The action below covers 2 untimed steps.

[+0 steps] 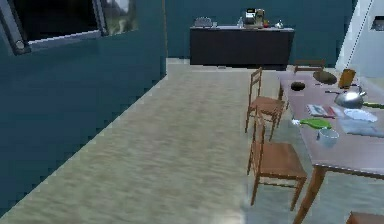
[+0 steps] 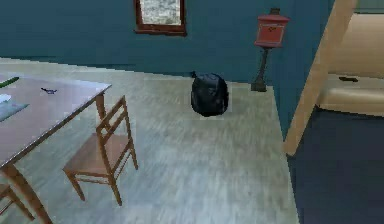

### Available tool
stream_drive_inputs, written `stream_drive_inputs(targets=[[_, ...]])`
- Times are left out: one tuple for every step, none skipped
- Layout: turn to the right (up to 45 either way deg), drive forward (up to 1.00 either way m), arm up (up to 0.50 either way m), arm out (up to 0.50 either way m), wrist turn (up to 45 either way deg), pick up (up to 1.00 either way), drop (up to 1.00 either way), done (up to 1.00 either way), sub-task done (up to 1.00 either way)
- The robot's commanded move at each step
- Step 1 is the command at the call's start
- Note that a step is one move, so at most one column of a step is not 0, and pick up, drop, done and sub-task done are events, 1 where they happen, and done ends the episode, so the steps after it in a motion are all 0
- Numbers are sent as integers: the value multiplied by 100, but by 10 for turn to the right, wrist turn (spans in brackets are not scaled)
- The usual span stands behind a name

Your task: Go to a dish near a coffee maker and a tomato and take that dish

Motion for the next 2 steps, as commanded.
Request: stream_drive_inputs(targets=[[-120,0,0,0,0,0,0,0,0],[0,100,0,0,0,0,0,0,0]])
